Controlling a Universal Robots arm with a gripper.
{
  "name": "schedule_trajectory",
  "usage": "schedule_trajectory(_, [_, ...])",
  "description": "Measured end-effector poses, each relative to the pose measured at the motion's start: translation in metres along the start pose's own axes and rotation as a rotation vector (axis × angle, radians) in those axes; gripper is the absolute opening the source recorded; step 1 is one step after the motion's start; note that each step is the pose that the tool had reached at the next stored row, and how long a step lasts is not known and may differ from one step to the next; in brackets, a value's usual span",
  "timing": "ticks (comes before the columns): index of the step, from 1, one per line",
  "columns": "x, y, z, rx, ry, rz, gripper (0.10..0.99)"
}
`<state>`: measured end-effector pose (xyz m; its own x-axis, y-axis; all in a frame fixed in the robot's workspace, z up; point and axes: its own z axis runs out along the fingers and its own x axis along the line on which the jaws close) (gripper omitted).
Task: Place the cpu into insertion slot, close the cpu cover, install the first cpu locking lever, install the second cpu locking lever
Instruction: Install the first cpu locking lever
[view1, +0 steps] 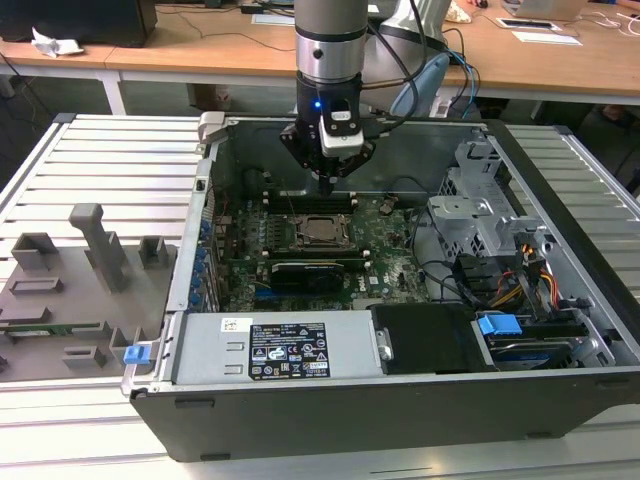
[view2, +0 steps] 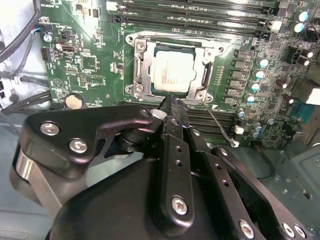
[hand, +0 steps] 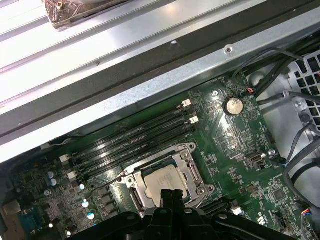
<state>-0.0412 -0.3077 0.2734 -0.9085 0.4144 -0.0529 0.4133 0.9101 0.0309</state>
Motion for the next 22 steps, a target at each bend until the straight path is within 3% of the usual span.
schedule_trajectory(11, [0.0,0.0,0.0,-0.002,0.0012,-0.04,0.106])
schedule_trajectory(22, [-0.0001,-0.0002,0.0,-0.007,0.0042,-0.134,0.106])
